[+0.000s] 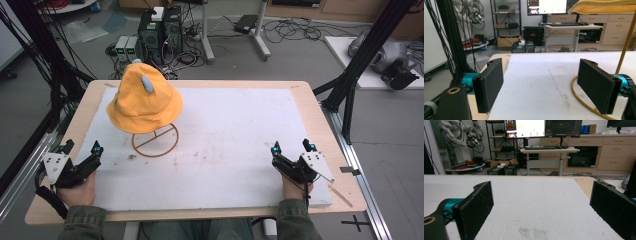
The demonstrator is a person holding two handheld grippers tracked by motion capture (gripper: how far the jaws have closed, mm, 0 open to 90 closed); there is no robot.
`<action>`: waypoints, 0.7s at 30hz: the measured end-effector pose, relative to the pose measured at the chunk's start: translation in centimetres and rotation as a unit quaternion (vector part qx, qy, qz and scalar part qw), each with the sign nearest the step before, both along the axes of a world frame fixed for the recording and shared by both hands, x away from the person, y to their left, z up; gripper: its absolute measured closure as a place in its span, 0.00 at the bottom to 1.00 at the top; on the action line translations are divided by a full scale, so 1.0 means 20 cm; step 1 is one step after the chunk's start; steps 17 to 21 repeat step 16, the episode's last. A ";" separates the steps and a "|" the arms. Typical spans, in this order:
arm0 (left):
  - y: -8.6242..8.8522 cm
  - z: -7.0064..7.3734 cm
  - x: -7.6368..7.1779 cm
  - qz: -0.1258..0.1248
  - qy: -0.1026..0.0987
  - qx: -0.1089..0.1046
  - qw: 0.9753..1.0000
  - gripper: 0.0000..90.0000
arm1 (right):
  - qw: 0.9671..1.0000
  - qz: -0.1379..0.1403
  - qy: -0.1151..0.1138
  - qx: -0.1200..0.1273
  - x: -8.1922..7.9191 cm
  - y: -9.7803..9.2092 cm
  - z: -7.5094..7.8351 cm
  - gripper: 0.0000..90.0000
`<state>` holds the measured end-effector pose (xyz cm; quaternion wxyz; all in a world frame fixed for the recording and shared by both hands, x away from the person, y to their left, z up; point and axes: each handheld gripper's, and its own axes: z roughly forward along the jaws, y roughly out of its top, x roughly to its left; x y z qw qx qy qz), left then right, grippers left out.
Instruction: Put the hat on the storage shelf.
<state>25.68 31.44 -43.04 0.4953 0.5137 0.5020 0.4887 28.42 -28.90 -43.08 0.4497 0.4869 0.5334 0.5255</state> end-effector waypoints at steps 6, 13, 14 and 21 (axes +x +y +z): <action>0.01 0.00 0.00 0.000 0.003 -0.005 1.000 0.24 | 1.000 0.001 -0.001 -0.004 0.00 0.00 0.00 0.05; 0.01 -0.01 0.00 -0.001 0.007 -0.006 1.000 0.24 | 1.000 0.002 0.002 -0.004 0.01 0.00 -0.01 0.05; 0.01 -0.01 0.00 0.000 0.007 -0.005 1.000 0.25 | 1.000 0.002 0.003 -0.007 0.01 0.00 -0.01 0.05; 0.01 -0.01 -0.01 0.002 0.004 -0.003 1.000 0.25 | 1.000 0.004 0.002 -0.010 0.02 0.00 -0.01 0.05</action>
